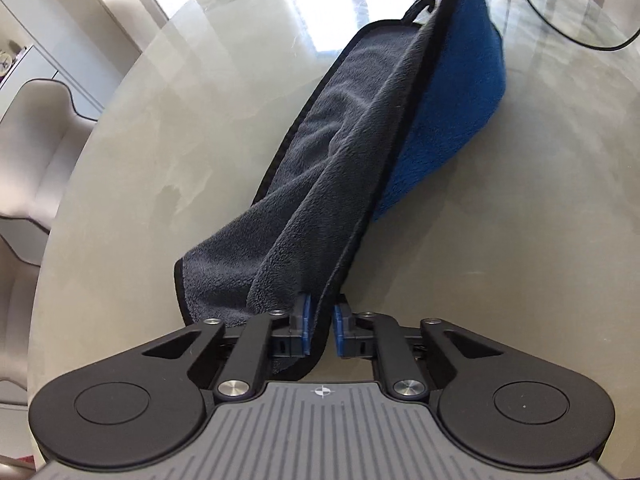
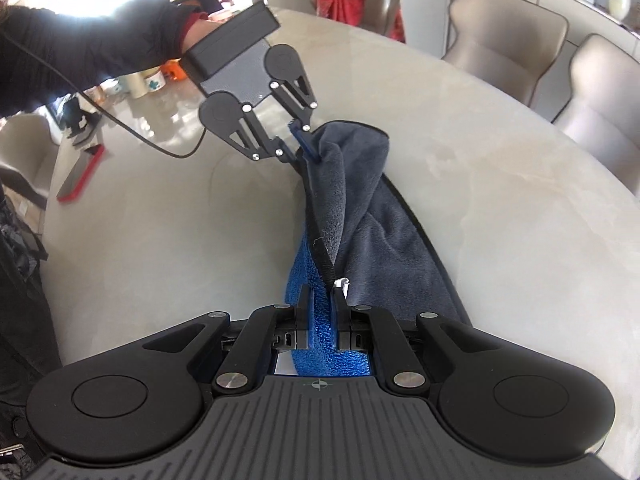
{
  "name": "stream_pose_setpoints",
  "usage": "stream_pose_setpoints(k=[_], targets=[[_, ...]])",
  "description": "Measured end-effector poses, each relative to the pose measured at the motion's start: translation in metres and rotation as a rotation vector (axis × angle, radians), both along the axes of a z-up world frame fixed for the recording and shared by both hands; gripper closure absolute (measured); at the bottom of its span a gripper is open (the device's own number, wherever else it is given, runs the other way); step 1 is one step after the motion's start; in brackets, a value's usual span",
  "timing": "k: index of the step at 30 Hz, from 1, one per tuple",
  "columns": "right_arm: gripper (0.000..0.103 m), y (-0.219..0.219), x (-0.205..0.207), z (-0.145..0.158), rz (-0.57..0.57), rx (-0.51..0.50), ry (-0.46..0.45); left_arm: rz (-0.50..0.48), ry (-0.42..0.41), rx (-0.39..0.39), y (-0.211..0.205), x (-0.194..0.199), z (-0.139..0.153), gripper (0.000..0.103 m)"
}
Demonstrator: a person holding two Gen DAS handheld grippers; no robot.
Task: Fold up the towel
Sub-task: 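Lift the towel by its corners with both grippers, letting it hang open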
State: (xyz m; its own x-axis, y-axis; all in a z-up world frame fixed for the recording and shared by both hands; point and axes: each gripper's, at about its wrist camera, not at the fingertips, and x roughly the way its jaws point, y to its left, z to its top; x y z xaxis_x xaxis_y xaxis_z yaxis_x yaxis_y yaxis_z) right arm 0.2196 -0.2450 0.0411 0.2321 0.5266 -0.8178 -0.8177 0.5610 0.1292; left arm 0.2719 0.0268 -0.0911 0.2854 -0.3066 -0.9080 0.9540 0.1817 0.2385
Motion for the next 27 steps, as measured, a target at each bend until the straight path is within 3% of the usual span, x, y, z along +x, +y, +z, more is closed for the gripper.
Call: stream_pose_setpoints(k=[13, 23, 27], targets=[[0.095, -0.011, -0.018, 0.017, -0.056, 0.01, -0.09, 0.134, -0.128, -0.064, 0.0, -0.03, 0.051, 0.101], [0.095, -0.022, -0.059, 0.075, -0.085, -0.031, -0.257, 0.202, -0.218, -0.153, -0.02, -0.064, 0.114, 0.101], [0.095, -0.026, -0.072, 0.099, -0.096, -0.042, -0.329, 0.208, -0.225, -0.182, -0.024, -0.079, 0.123, 0.101]])
